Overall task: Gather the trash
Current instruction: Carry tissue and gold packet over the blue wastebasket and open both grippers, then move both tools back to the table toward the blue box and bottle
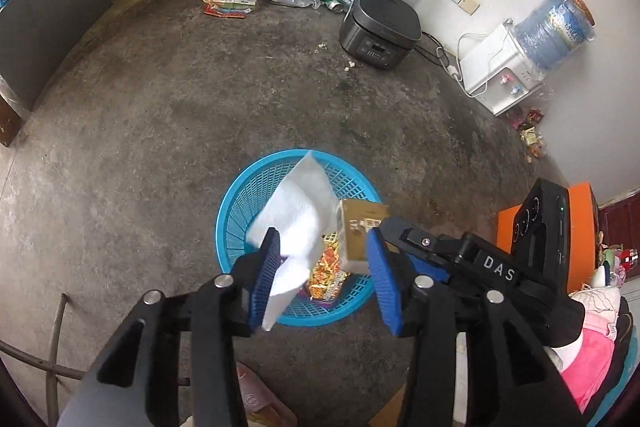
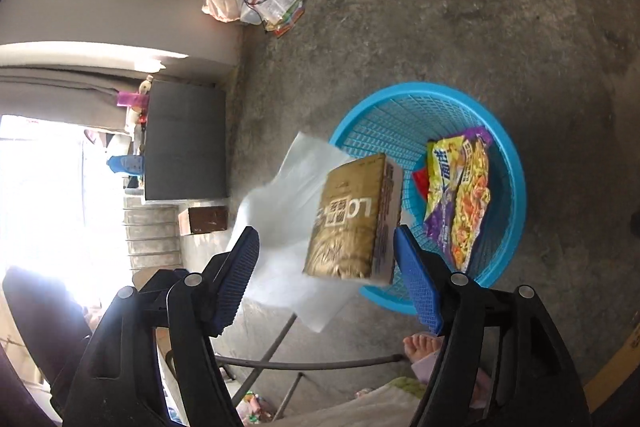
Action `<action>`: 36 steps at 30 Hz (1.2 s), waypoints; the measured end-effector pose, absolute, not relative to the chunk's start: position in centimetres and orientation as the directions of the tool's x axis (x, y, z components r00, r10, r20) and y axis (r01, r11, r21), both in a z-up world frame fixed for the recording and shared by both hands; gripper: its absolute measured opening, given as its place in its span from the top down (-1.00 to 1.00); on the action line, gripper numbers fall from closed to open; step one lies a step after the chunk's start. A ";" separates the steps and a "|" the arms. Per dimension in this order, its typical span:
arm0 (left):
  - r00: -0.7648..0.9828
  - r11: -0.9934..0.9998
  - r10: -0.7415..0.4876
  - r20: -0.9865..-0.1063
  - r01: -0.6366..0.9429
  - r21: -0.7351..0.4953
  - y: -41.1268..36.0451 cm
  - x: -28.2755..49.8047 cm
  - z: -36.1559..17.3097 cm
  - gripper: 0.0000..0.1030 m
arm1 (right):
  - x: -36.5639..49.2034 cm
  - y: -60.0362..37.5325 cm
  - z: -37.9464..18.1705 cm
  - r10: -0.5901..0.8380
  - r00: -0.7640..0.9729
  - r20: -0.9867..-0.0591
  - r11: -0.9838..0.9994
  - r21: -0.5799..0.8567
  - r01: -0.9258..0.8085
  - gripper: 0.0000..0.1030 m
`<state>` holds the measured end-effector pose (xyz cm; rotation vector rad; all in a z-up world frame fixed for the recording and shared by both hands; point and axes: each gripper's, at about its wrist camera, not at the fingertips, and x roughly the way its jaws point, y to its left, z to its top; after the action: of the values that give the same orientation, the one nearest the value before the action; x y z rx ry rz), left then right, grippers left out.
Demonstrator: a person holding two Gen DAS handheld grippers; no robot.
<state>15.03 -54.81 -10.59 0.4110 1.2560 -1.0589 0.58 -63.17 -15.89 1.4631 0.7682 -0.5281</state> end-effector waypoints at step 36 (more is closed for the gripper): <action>0.696 0.804 -0.587 -0.413 0.560 -0.199 -4.8 11.0 12.7 -0.89 | 9.4 -36.9 8.3 0.120 0.773 -0.623 0.907 0.385 0.170 -0.86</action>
<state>10.95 -4.76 12.71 -0.0598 0.4811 -0.6404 9.40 -36.95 8.32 0.4423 0.6926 -0.0281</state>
